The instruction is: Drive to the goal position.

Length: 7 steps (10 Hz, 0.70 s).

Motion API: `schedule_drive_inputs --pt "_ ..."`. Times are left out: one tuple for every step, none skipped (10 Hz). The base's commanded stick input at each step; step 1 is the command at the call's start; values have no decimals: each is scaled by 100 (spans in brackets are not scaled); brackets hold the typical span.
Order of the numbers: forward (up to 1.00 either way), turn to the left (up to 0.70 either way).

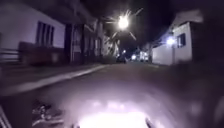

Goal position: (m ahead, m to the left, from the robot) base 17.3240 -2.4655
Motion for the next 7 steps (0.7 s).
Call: schedule_drive_inputs --pt "100 0" --pt "100 0" --pt "100 0" --pt "100 -21" --pt "100 -27" --pt "100 -27" --pt "100 -27"
